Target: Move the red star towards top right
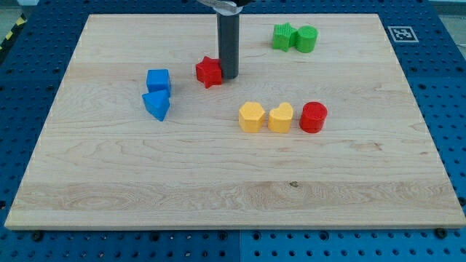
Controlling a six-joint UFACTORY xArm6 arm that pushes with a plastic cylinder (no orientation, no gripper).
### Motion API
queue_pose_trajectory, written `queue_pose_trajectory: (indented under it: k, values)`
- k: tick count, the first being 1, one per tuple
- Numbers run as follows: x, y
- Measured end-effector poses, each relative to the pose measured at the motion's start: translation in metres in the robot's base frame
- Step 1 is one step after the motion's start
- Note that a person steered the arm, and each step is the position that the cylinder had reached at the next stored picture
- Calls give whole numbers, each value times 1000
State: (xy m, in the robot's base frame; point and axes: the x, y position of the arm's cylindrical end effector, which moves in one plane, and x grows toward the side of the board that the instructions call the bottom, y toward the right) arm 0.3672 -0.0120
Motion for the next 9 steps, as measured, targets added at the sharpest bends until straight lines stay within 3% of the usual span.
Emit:
queue_pose_trajectory:
  k: [1, 4, 7, 9]
  values:
    - [19, 0]
    - [19, -19]
    - [-28, -47]
    - [-14, -60]
